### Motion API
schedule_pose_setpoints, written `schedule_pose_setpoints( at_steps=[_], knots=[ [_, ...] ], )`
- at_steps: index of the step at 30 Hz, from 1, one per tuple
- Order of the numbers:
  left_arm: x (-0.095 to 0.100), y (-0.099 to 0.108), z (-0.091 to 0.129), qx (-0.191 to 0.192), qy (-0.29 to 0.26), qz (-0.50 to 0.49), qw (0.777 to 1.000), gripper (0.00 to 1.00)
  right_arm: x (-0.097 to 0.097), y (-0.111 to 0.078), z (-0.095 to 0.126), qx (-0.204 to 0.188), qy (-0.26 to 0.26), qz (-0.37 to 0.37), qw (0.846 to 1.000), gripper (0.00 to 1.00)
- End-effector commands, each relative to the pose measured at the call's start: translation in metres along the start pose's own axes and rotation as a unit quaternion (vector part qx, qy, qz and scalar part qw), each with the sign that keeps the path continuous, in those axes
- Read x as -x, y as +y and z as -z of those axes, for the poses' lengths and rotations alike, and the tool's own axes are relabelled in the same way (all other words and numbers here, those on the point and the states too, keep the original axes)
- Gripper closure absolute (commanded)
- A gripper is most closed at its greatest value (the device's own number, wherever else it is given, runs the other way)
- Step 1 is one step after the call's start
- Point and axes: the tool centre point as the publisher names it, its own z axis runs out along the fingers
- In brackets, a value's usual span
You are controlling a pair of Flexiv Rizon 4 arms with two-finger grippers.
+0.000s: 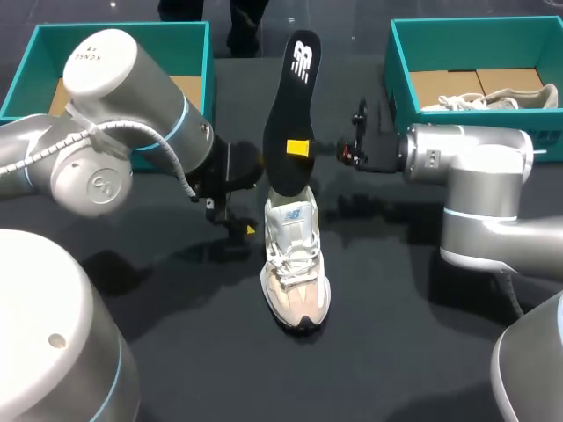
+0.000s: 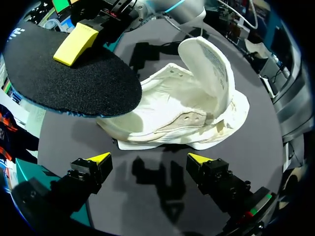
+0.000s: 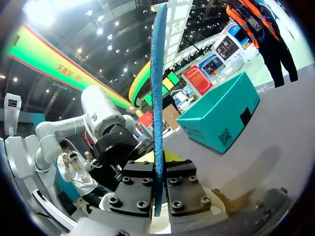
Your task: Take the shoe out of the shoebox, open the shoe tongue, remove and reinsert the insole, then place the shoe into the shoebox
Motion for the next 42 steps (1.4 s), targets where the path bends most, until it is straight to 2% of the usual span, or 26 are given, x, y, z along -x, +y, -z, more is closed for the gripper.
schedule_pose_setpoints(
  at_steps=[1, 7, 20, 24, 42],
  knots=[
    [0.002, 0.0, -0.002, -0.005, 0.006, -0.004, 1.0, 0.0, 0.005, -0.01, 0.001, 0.009, 0.009, 0.008, 1.0, 1.0],
    [0.001, 0.001, -0.002, -0.023, 0.012, -0.017, 1.0, 0.0, 0.009, -0.02, 0.005, -0.011, 0.025, 0.045, 0.999, 1.0],
    [0.0, 0.001, -0.005, -0.026, 0.011, -0.019, 0.999, 0.0, 0.009, -0.02, 0.005, -0.011, 0.025, 0.045, 0.999, 1.0],
    [-0.001, -0.001, -0.008, -0.026, 0.01, -0.024, 0.999, 0.0, 0.016, -0.021, 0.005, -0.008, 0.029, 0.056, 0.998, 1.0],
    [-0.006, -0.002, -0.013, -0.025, 0.019, -0.033, 0.999, 0.0, 0.017, -0.043, 0.007, 0.004, 0.001, 0.057, 0.998, 1.0]
  ],
)
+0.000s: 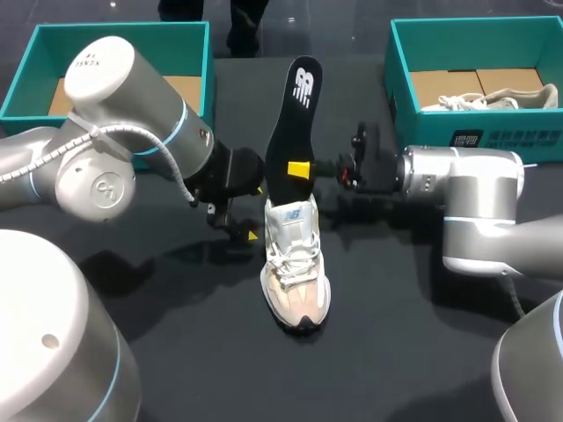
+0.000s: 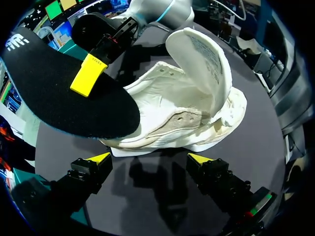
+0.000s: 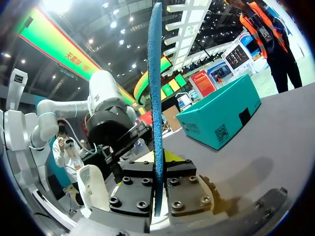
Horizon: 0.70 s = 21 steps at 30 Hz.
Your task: Take the shoe out of the shoebox, open the shoe tongue, remove and reinsert the insole, then place the shoe into the shoebox
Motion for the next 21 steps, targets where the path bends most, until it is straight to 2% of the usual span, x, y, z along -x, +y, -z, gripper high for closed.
schedule_pose_setpoints(
  at_steps=[1, 21],
  knots=[
    [0.001, 0.001, -0.002, -0.004, 0.003, -0.003, 1.0, 0.0, -0.006, -0.004, 0.003, 0.002, -0.007, 0.002, 1.0, 1.0],
    [0.002, 0.005, -0.004, 0.0, 0.001, 0.011, 1.0, 0.0, -0.013, -0.024, -0.001, -0.02, -0.004, -0.022, 1.0, 1.0]
  ],
)
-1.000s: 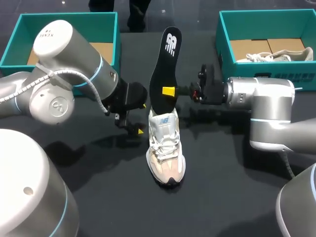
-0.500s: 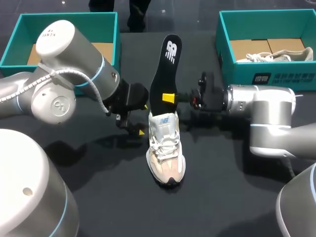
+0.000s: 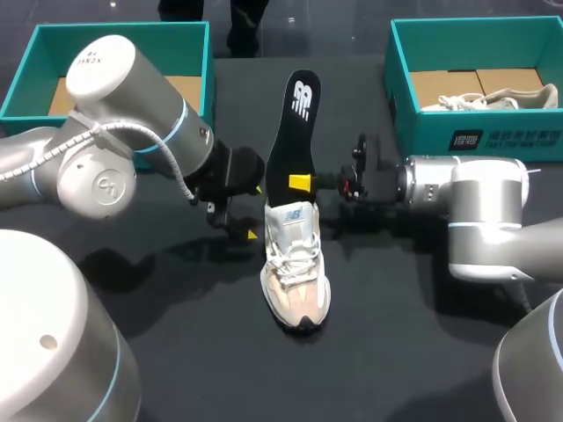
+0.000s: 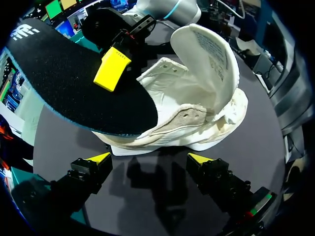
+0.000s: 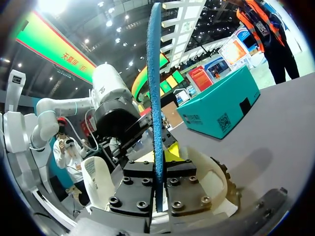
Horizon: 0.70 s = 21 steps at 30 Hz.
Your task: Take the shoe out of the shoebox, open the shoe tongue, remove and reinsert the insole, then place the shoe into the shoebox
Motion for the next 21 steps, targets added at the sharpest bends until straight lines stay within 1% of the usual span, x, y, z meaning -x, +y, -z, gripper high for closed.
schedule_pose_setpoints(
  at_steps=[1, 8, 21],
  knots=[
    [-0.002, 0.002, 0.0, -0.001, -0.006, 0.006, 1.0, 0.0, 0.001, -0.006, -0.004, -0.005, 0.001, -0.004, 1.0, 1.0],
    [0.0, 0.003, -0.001, -0.001, -0.009, 0.011, 1.0, 0.0, -0.002, -0.014, -0.007, -0.017, -0.001, -0.014, 1.0, 1.0],
    [0.003, 0.003, -0.003, 0.0, -0.002, 0.01, 1.0, 0.0, -0.006, -0.023, -0.004, -0.024, -0.008, -0.02, 0.999, 1.0]
  ],
)
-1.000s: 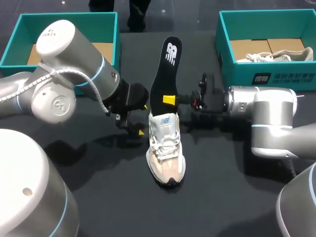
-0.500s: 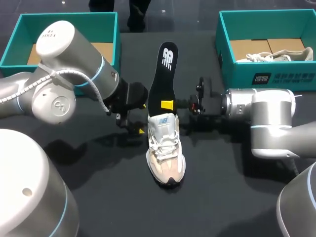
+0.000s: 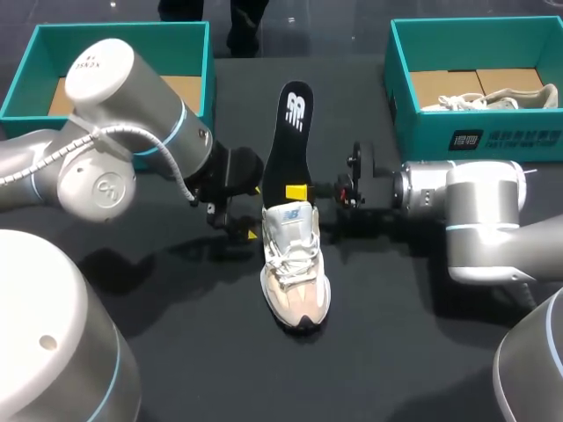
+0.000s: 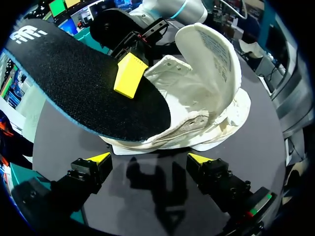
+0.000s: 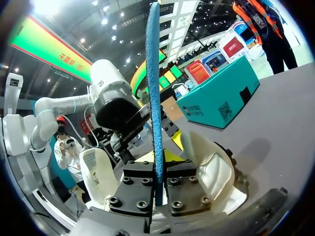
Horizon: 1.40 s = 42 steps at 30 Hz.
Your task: Take the shoe out of the shoebox, open the shoe tongue, remove and reinsert the insole, then place the shoe into the shoebox
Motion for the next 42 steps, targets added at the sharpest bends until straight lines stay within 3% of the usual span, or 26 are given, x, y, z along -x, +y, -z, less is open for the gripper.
schedule_pose_setpoints(
  at_steps=[1, 18, 26, 27, 29, 32, 42],
  knots=[
    [0.002, 0.0, -0.001, 0.0, 0.002, 0.0, 1.0, 0.0, -0.004, -0.005, -0.001, -0.004, -0.004, -0.001, 1.0, 1.0],
    [0.002, 0.0, -0.001, 0.0, 0.002, 0.0, 1.0, 0.0, -0.009, -0.032, 0.0, -0.026, -0.002, -0.035, 0.999, 1.0],
    [0.002, 0.0, -0.001, 0.0, 0.002, 0.0, 1.0, 0.0, -0.011, -0.032, -0.002, -0.03, 0.002, -0.035, 0.999, 1.0],
    [0.002, 0.0, -0.001, 0.0, 0.002, 0.0, 1.0, 0.0, -0.011, -0.031, -0.002, -0.03, 0.003, -0.034, 0.999, 0.98],
    [0.002, 0.0, -0.001, 0.0, 0.002, 0.0, 1.0, 0.0, -0.01, -0.029, -0.003, -0.03, 0.004, -0.032, 0.999, 0.8],
    [0.002, 0.0, -0.001, 0.0, 0.002, 0.0, 1.0, 0.0, -0.01, -0.026, -0.003, -0.031, 0.006, -0.027, 0.999, 0.69],
    [0.002, 0.0, -0.001, 0.0, 0.002, 0.0, 1.0, 0.0, -0.01, -0.016, -0.004, -0.034, 0.015, -0.012, 0.999, 0.7]
  ],
)
